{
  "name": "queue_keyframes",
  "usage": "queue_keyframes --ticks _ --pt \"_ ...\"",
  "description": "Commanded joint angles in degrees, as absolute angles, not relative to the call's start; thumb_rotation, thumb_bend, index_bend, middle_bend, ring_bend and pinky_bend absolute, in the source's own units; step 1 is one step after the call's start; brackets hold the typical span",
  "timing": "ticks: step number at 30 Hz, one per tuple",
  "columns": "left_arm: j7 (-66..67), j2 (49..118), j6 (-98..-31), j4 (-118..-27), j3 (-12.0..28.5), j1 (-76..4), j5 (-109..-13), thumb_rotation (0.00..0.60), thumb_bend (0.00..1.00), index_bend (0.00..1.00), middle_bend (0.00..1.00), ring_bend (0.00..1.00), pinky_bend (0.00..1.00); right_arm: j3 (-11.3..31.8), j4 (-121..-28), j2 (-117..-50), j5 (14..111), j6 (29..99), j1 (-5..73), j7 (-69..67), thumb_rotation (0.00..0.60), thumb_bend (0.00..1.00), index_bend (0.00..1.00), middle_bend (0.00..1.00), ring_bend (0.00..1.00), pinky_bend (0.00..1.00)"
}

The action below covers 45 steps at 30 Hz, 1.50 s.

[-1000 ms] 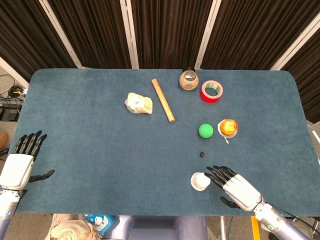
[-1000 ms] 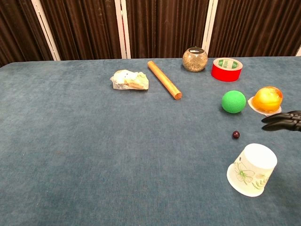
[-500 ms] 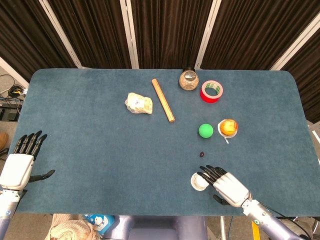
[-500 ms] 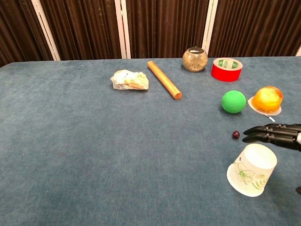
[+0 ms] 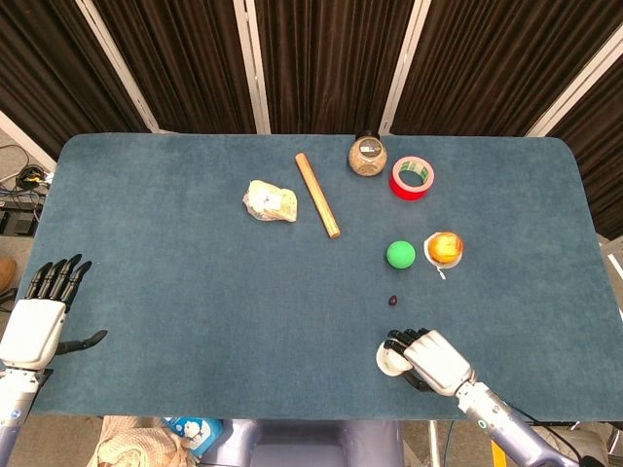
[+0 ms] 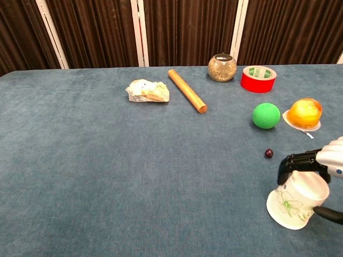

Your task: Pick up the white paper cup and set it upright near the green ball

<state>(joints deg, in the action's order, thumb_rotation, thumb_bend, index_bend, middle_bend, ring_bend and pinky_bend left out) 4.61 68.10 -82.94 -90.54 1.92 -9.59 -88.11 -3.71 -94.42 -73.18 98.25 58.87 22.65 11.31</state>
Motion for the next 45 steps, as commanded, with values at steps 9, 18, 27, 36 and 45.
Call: queue_keyframes --ticks 9,18,27,36,45 --pt "4.8 68.2 -83.0 -90.6 1.9 -9.6 -88.1 0.600 0.00 0.00 0.00 0.00 0.00 -3.4 -95.6 -72.9 97.4 60.0 23.0 12.5 0.600 0.46 0.44 0.39 0.47 0.57" --pt "4.8 68.2 -82.8 -90.5 1.9 -9.6 -88.0 0.600 0.00 0.00 0.00 0.00 0.00 -0.1 -98.0 -72.5 94.5 61.7 24.0 14.6 0.600 0.46 0.44 0.39 0.47 0.57" --pt "5.1 68.2 -82.9 -90.6 1.9 -9.6 -88.0 0.600 0.00 0.00 0.00 0.00 0.00 2.9 -96.2 -75.7 89.2 59.8 25.9 18.8 0.600 0.46 0.44 0.39 0.46 0.57" --pt "4.7 68.1 -82.1 -90.6 2.0 -9.9 -87.5 0.600 0.00 0.00 0.00 0.00 0.00 5.7 -92.6 -79.4 84.8 59.1 27.8 21.1 0.600 0.46 0.44 0.39 0.47 0.57" --pt "4.5 68.1 -81.9 -90.7 1.9 -10.0 -87.5 0.600 0.00 0.00 0.00 0.00 0.00 6.4 -88.2 -82.2 82.7 58.9 29.1 22.1 0.600 0.46 0.44 0.39 0.47 0.57"
